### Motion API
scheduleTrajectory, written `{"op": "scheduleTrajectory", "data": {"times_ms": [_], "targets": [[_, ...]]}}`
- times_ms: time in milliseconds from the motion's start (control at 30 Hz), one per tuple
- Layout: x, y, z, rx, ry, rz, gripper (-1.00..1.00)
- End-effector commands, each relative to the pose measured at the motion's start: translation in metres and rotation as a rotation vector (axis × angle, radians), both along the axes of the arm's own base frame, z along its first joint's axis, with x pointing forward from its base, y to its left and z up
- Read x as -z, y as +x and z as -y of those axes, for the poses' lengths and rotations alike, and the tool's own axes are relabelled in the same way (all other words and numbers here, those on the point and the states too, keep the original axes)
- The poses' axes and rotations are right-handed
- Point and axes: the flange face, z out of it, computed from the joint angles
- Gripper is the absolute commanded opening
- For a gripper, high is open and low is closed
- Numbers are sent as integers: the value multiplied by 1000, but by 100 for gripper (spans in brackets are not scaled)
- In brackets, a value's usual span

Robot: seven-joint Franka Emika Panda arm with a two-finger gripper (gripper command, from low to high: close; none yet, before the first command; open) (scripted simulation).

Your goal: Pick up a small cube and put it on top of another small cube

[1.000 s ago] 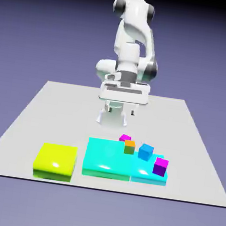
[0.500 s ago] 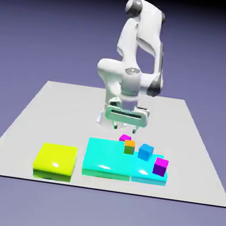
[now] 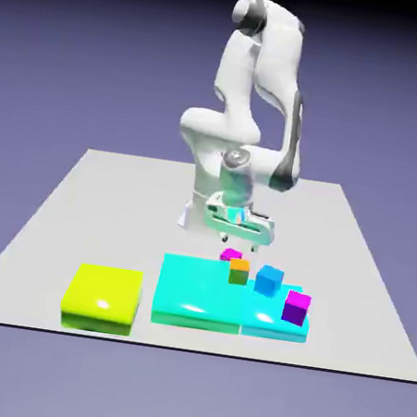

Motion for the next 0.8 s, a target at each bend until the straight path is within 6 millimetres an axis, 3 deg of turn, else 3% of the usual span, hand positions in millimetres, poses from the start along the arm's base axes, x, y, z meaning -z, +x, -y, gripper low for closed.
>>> {"op": "scheduleTrajectory", "data": {"times_ms": [0,300,567,600,767], "targets": [[2,0,-2,0,9,1,0],[30,-5,-4,13,14,-16,0],[66,-16,15,18,-107,-38,0],[66,-16,15,18,-107,-38,-100],[48,-10,3,18,-31,-29,-100]]}}
